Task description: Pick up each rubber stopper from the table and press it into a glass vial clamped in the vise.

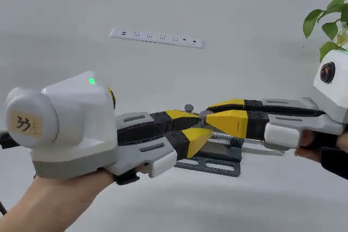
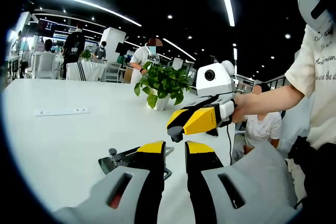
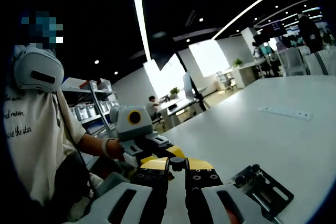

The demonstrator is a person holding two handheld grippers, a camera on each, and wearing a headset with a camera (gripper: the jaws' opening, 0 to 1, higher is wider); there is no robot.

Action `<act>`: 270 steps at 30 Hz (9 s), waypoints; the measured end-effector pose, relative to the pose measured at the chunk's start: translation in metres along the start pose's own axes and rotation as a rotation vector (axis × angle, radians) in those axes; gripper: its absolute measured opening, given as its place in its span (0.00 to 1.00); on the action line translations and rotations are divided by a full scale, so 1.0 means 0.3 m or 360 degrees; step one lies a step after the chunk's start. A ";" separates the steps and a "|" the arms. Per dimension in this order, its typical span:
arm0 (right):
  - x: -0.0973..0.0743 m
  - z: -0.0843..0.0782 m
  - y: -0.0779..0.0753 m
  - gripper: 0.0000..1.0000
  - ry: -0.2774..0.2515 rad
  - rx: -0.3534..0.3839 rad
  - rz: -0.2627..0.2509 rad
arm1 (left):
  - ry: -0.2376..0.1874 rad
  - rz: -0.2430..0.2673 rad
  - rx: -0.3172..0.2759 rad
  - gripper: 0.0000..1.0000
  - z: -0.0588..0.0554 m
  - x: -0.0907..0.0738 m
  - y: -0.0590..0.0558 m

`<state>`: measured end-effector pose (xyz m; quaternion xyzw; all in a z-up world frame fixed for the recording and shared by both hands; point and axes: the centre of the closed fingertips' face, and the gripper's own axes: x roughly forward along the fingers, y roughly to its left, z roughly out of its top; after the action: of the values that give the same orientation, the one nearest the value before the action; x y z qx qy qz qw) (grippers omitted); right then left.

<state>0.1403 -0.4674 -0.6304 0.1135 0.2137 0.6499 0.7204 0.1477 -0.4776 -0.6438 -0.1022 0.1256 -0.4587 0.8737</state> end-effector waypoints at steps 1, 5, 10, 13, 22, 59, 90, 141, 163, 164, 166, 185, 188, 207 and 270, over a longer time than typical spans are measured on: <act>0.000 -0.002 0.001 0.07 0.0003 0.0000 0.0005 | -0.0009 -0.0004 -0.0006 0.11 0.002 -0.001 0.000; -0.002 -0.007 0.013 0.07 0.0005 0.0020 0.0052 | -0.0019 -0.0021 -0.0018 0.11 0.007 -0.005 -0.002; -0.003 -0.019 0.021 0.07 0.0029 0.0033 0.0091 | -0.0026 -0.0065 -0.0019 0.10 0.010 -0.005 -0.018; -0.006 -0.019 0.025 0.07 0.0022 0.0042 0.0116 | -0.0024 -0.0097 -0.0017 0.07 0.009 -0.006 -0.030; -0.023 -0.010 0.048 0.07 -0.0031 0.0031 0.0197 | -0.0063 -0.0163 -0.0092 0.06 0.020 -0.011 -0.051; -0.046 -0.007 0.083 0.19 -0.0005 0.0062 0.0308 | -0.0006 -0.0272 0.0020 0.04 0.008 -0.017 -0.103; -0.021 -0.266 -0.024 0.13 0.1204 -0.0897 0.0177 | 0.0570 -0.0106 0.0643 0.04 -0.227 0.005 -0.044; -0.011 -0.279 -0.041 0.07 0.1301 -0.0999 0.0197 | 0.0609 0.0013 0.0500 0.45 -0.287 -0.010 0.024; -0.008 -0.291 -0.119 0.07 0.1389 -0.1038 0.0194 | 0.0523 0.0280 0.0281 0.99 -0.312 -0.050 0.150; -0.008 -0.291 -0.125 0.07 0.1400 -0.1044 0.0196 | 0.0524 0.0279 0.0273 0.99 -0.314 -0.051 0.151; -0.009 -0.289 -0.144 0.07 0.1430 -0.1062 0.0193 | 0.0527 0.0287 0.0270 0.99 -0.322 -0.056 0.161; 0.061 -0.238 -0.286 0.06 0.1726 -0.1360 0.0288 | 0.0538 0.0323 0.0218 0.96 -0.352 -0.085 0.175; 0.069 -0.252 -0.300 0.06 0.1780 -0.1402 0.0323 | 0.0542 0.0325 0.0217 0.95 -0.355 -0.090 0.175; 0.112 -0.300 -0.336 0.06 0.1932 -0.1640 0.0529 | 0.0545 0.0371 0.0193 0.93 -0.363 -0.108 0.188; 0.121 -0.328 -0.357 0.06 0.2015 -0.1651 0.0573 | 0.0550 0.0371 0.0146 0.89 -0.388 -0.110 0.197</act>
<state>0.1929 -0.4569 -0.7705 -0.5864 0.2305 0.7118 0.3105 0.1390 -0.4247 -0.7673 0.0330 0.2635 -0.3706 0.8900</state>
